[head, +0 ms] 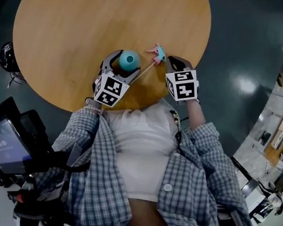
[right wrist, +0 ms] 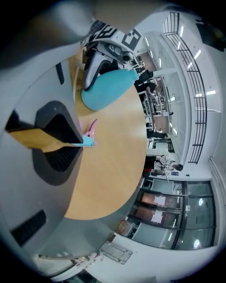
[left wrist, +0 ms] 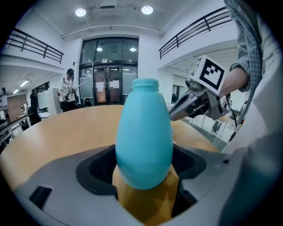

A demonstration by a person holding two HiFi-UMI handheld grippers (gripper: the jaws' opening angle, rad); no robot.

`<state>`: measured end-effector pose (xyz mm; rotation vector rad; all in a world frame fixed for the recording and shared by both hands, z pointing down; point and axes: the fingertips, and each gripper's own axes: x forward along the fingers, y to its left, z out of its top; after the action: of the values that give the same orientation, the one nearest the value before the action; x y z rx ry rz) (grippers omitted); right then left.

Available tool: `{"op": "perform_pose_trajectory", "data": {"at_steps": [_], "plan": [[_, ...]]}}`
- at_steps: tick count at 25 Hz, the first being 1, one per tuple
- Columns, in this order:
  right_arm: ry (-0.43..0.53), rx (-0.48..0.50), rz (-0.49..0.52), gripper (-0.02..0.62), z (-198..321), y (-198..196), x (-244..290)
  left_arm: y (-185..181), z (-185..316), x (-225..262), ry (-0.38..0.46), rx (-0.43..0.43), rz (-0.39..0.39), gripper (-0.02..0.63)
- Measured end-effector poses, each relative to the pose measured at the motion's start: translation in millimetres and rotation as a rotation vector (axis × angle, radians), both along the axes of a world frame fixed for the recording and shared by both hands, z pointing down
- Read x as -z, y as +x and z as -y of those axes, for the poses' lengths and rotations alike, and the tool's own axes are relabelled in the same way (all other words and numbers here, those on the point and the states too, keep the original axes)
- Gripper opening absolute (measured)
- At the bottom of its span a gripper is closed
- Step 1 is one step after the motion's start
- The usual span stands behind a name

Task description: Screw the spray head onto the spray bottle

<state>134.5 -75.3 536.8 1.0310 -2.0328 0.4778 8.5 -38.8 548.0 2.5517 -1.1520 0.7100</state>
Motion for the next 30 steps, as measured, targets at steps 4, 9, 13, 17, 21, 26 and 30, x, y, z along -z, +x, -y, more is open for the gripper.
{"op": "perform_pose_trajectory", "data": {"at_steps": [4, 9, 13, 17, 21, 26, 30], "plan": [[-0.051, 0.013, 0.032, 0.089, 14, -11, -4, 1, -1, 0, 0.0, 0.0, 0.001, 0.383], [-0.168, -0.024, 0.137, 0.184, 21, -29, -15, 2, -3, -1, -0.002, 0.001, 0.001, 0.383], [-0.235, -0.106, 0.196, 0.19, 30, -30, -27, 4, -5, -1, -0.002, -0.002, 0.0, 0.383], [-0.285, -0.115, 0.195, 0.195, 27, -29, -39, 4, -7, 0, -0.003, -0.005, 0.001, 0.383], [-0.275, -0.055, 0.197, 0.195, 23, -31, -37, 4, -9, 3, 0.003, -0.006, -0.002, 0.383], [-0.273, -0.037, 0.217, 0.147, 15, -39, -35, 6, -9, 2, 0.001, -0.008, 0.0, 0.383], [-0.184, -0.002, 0.209, 0.118, 17, -42, -23, 6, -6, 1, 0.007, -0.009, -0.004, 0.383]]}}
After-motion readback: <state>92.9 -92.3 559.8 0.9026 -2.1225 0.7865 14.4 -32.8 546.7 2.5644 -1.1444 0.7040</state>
